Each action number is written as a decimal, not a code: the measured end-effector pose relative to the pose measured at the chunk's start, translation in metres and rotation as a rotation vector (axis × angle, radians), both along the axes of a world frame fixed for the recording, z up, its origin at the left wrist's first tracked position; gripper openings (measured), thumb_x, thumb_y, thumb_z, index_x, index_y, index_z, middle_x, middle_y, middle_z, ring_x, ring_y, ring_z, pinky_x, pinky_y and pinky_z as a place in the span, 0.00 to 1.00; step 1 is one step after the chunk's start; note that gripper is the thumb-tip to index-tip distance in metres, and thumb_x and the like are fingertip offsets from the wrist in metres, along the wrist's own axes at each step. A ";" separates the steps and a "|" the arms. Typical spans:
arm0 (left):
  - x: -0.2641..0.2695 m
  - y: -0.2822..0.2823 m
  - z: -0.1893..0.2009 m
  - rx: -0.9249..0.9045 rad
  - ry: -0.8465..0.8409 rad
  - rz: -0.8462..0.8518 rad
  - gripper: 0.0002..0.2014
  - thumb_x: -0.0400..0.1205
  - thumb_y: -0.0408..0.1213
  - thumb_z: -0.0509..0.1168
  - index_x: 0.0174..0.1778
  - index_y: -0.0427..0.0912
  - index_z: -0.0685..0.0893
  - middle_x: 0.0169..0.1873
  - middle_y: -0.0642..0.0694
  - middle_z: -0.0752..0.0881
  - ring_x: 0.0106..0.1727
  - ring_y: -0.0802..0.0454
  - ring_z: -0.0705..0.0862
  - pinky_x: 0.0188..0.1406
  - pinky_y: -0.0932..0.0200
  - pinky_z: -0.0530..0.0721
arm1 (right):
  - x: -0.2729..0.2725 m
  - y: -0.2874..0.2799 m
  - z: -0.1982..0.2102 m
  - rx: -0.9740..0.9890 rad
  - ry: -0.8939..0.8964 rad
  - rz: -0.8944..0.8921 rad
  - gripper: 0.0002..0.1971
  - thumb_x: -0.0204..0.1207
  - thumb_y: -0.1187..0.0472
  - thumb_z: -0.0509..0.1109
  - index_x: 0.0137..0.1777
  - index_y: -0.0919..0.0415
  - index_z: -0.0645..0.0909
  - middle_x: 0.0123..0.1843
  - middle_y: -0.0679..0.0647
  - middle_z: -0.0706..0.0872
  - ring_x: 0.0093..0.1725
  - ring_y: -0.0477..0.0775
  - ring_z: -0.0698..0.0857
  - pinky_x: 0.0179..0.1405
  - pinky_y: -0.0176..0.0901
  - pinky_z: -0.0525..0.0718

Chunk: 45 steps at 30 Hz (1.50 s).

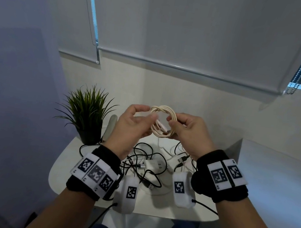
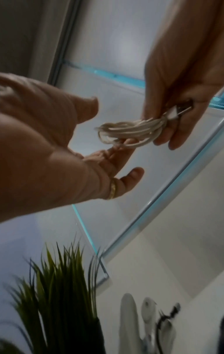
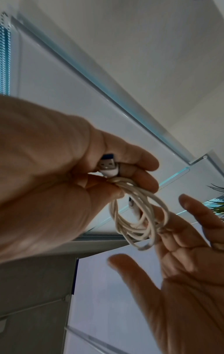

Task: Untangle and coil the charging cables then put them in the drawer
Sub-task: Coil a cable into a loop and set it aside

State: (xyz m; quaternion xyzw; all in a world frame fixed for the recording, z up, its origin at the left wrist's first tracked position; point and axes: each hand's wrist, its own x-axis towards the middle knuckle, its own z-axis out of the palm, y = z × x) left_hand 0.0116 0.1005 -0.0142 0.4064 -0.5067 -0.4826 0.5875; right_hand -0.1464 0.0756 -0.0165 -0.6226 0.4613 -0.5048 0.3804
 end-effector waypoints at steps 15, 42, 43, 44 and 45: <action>-0.006 0.003 0.005 0.239 -0.182 -0.264 0.09 0.85 0.35 0.58 0.39 0.45 0.78 0.37 0.51 0.82 0.41 0.57 0.80 0.41 0.57 0.78 | -0.002 -0.002 0.000 0.014 0.025 0.009 0.13 0.80 0.68 0.64 0.39 0.53 0.84 0.35 0.53 0.86 0.36 0.54 0.86 0.50 0.60 0.88; 0.016 -0.009 -0.015 0.228 0.143 -0.197 0.05 0.81 0.25 0.62 0.44 0.36 0.83 0.32 0.46 0.87 0.33 0.57 0.85 0.35 0.67 0.86 | -0.011 0.000 -0.001 0.054 -0.012 0.054 0.09 0.77 0.70 0.69 0.44 0.55 0.86 0.32 0.56 0.86 0.25 0.49 0.83 0.24 0.41 0.79; 0.016 -0.009 -0.016 0.212 0.087 -0.174 0.06 0.81 0.25 0.63 0.45 0.36 0.84 0.33 0.46 0.87 0.34 0.57 0.85 0.37 0.67 0.86 | -0.012 0.000 -0.002 0.062 -0.008 0.067 0.09 0.76 0.71 0.70 0.44 0.56 0.86 0.33 0.57 0.87 0.26 0.51 0.83 0.24 0.42 0.80; 0.017 -0.011 -0.017 0.176 -0.018 -0.120 0.06 0.81 0.25 0.64 0.45 0.37 0.85 0.33 0.46 0.88 0.34 0.57 0.86 0.38 0.67 0.86 | -0.012 0.000 -0.003 0.073 -0.008 0.085 0.08 0.76 0.72 0.70 0.43 0.57 0.85 0.33 0.58 0.87 0.26 0.53 0.83 0.25 0.42 0.81; 0.017 -0.013 -0.018 0.124 -0.147 -0.041 0.07 0.80 0.25 0.65 0.44 0.40 0.86 0.34 0.47 0.89 0.34 0.58 0.87 0.39 0.65 0.85 | -0.011 0.001 -0.004 0.083 -0.005 0.103 0.09 0.76 0.72 0.70 0.43 0.58 0.85 0.33 0.58 0.87 0.26 0.52 0.84 0.26 0.41 0.81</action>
